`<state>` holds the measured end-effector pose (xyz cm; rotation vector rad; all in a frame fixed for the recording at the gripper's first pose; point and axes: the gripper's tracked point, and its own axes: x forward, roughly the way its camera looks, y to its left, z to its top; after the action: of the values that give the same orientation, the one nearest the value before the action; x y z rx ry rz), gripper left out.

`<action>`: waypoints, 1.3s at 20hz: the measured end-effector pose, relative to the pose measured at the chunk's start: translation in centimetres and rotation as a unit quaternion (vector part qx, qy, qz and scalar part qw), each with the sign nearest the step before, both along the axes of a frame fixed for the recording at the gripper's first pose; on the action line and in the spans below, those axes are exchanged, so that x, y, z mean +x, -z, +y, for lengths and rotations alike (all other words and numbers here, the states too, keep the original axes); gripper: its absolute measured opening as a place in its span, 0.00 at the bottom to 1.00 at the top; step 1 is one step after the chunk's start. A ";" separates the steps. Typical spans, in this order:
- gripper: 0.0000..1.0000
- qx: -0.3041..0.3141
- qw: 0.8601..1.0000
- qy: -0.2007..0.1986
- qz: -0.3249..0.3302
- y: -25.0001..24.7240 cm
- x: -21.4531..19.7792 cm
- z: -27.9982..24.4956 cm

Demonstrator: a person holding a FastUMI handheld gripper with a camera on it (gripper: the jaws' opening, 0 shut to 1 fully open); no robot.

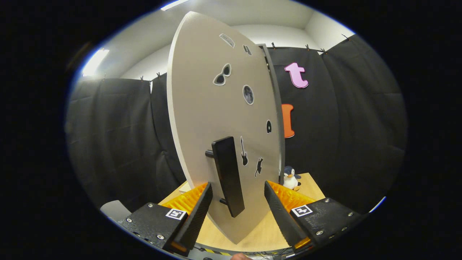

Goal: Open the shoe cabinet door, grab the shoes and put them into the shoe cabinet, then close the shoe cabinet door.

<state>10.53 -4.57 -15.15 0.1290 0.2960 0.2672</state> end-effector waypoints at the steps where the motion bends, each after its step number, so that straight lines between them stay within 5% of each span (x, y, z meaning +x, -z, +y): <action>1: 0.91 0.001 1.000 0.004 -0.002 0.1 0.4 1.1; 13: 0.93 -0.028 0.999 -0.010 -0.027 0.0 9.0 14.4; 26: 0.93 -0.028 0.999 0.008 -0.016 1.4 13.9 16.1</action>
<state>24.43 11.55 -16.54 0.0721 0.2698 0.2444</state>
